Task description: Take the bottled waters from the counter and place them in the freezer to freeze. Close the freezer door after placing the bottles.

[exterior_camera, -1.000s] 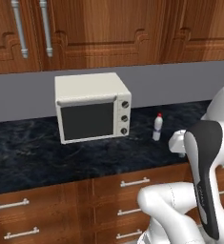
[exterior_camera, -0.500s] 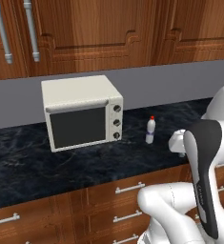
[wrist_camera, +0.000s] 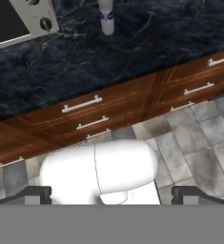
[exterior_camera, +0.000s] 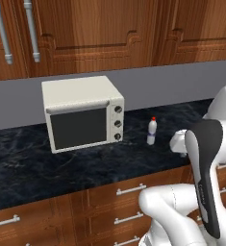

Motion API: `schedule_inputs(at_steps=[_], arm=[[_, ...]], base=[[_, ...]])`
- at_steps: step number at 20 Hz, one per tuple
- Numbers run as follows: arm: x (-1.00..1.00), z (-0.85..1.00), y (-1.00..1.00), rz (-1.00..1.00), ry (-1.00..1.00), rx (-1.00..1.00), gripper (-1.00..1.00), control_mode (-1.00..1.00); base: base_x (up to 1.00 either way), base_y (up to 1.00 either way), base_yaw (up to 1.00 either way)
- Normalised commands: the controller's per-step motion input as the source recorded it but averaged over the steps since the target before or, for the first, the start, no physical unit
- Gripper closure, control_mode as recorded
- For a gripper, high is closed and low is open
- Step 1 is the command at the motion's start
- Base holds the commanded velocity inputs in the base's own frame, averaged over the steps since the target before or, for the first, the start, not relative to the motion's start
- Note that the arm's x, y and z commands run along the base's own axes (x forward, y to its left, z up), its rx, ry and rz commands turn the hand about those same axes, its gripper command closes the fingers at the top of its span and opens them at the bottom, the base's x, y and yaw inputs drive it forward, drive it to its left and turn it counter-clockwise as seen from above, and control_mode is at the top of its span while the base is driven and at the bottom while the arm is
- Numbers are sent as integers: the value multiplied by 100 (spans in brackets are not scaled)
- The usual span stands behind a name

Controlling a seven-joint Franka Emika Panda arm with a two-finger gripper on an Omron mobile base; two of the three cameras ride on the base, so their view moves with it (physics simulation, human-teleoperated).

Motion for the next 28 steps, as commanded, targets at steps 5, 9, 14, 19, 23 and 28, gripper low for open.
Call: schedule_inputs(at_steps=[5, 9, 14, 19, 23, 28], arm=[[48, -13, -34, 11, -4, 6, -100, -100], [43, -49, -25, 22, -46, 0, -100, -100], [43, -63, -44, 29, -59, 0, -100, -100], [69, -24, -49, 37, -38, 0, -100, -100], [68, -1, -30, 33, -4, 0, -100, -100], [53, -21, -9, 28, -6, -1, -100, -100]], base=[[0, 0, 0], [0, 0, 0], [0, 0, 0], [0, 0, 0], [0, 0, 0], [0, 0, 0]])
